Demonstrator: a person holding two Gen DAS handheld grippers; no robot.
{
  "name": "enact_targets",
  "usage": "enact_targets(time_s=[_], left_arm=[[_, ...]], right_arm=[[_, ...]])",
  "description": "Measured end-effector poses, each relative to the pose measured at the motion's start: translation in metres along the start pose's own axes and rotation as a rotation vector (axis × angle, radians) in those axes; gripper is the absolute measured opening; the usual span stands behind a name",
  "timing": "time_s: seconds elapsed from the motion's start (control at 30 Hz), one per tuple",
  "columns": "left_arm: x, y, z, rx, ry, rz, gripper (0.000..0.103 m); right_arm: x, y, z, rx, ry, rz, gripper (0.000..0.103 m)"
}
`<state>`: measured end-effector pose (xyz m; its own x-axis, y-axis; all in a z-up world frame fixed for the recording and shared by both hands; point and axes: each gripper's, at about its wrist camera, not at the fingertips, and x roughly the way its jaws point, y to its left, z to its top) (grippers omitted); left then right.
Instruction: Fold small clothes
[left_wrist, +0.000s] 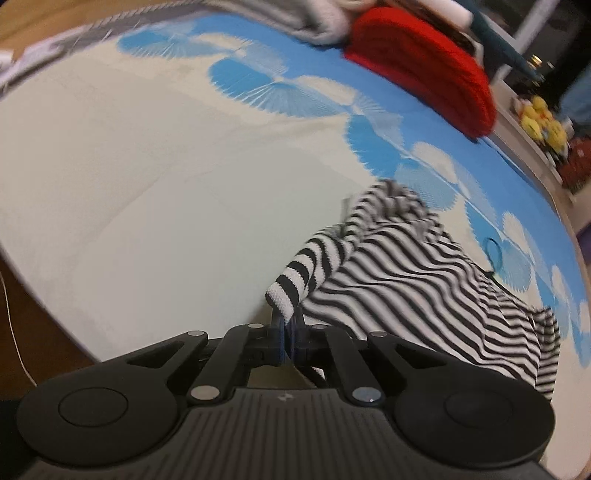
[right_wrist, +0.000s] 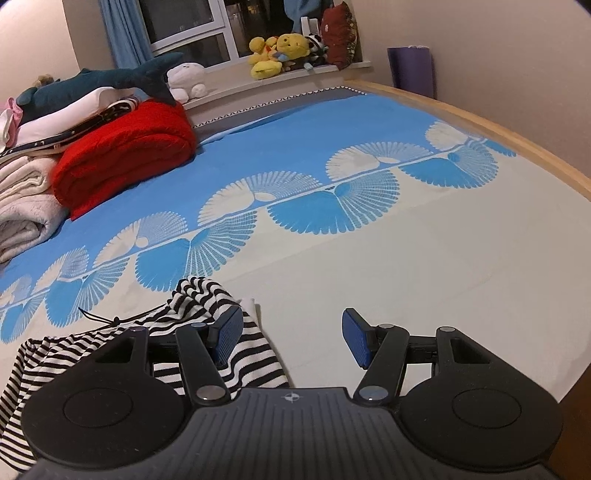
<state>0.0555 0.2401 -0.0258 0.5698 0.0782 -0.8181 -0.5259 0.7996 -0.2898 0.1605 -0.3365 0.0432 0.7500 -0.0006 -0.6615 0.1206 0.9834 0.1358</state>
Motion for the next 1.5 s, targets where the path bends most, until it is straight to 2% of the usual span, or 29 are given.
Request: enact_targets(time_s=[0.13,0.23,0.37,0.5,0.57,0.6,0.63,0.67,0.73,0.83,0.9,1.0,1.1,1.13,1.17,1.2,1.27,1.33,1.43,1.5], left_arm=[[-0.022,-0.065,0.003,0.132,-0.068,-0.058,0.002],[-0.039,-0.132,-0.001,0.236,-0.113,-0.134,0.002],[-0.058,-0.235,-0.028,0.376,-0.132,-0.306,0.002],[-0.053,-0.323,-0.083,0.539,-0.027,-0.505,0.002],[-0.041,-0.348,-0.110,0.626,0.085,-0.602,0.004],[-0.032,-0.359,-0.123,0.672,0.179,-0.653,0.007],[-0.025,-0.364,-0.131,0.704,0.239,-0.675,0.008],[-0.022,-0.364,-0.133,0.723,0.250,-0.680,0.010],[-0.020,-0.351,-0.122,0.728,0.207,-0.666,0.013],[-0.015,-0.312,-0.087,0.657,0.172,-0.657,0.014],[-0.012,-0.287,-0.066,0.664,0.129,-0.605,0.014],[-0.002,-0.258,-0.048,0.743,0.042,-0.491,0.014],[0.013,-0.229,-0.042,0.741,-0.015,-0.443,0.014],[0.020,-0.220,-0.043,0.719,-0.019,-0.440,0.014],[0.025,-0.210,-0.041,0.700,0.012,-0.409,0.014],[0.032,-0.211,-0.039,0.684,0.044,-0.343,0.014],[0.027,-0.207,-0.036,0.627,0.003,-0.370,0.014],[0.030,-0.207,-0.031,0.591,0.020,-0.407,0.017],[0.035,-0.206,-0.023,0.561,0.034,-0.403,0.018],[0.037,-0.201,-0.019,0.525,0.067,-0.419,0.026]], right_arm=[[-0.004,-0.017,0.002,0.043,0.007,0.007,0.061],[-0.010,-0.029,0.003,0.056,-0.002,0.010,0.061],[-0.022,-0.048,0.003,0.067,-0.019,0.019,0.061],[-0.031,-0.070,0.005,0.101,-0.032,0.016,0.061],[-0.034,-0.081,0.006,0.126,-0.036,0.013,0.061],[-0.034,-0.086,0.006,0.139,-0.037,0.012,0.061],[-0.034,-0.090,0.007,0.152,-0.035,0.012,0.061],[-0.034,-0.094,0.007,0.164,-0.033,0.013,0.061],[-0.032,-0.099,0.008,0.182,-0.027,0.017,0.061],[-0.025,-0.097,0.009,0.174,-0.006,0.041,0.061],[-0.015,-0.089,0.011,0.147,0.022,0.071,0.061],[0.001,-0.074,0.014,0.121,0.072,0.155,0.059],[0.022,-0.048,0.018,0.071,0.127,0.261,0.058],[0.031,-0.039,0.019,0.054,0.160,0.300,0.058],[0.042,-0.028,0.018,0.040,0.204,0.341,0.058],[0.052,-0.020,0.018,0.028,0.239,0.363,0.058],[0.071,0.000,0.016,-0.009,0.299,0.371,0.059],[0.087,0.017,0.010,-0.037,0.346,0.364,0.059],[0.107,0.033,0.007,-0.066,0.387,0.350,0.059],[0.117,0.041,0.004,-0.067,0.418,0.360,0.061]])
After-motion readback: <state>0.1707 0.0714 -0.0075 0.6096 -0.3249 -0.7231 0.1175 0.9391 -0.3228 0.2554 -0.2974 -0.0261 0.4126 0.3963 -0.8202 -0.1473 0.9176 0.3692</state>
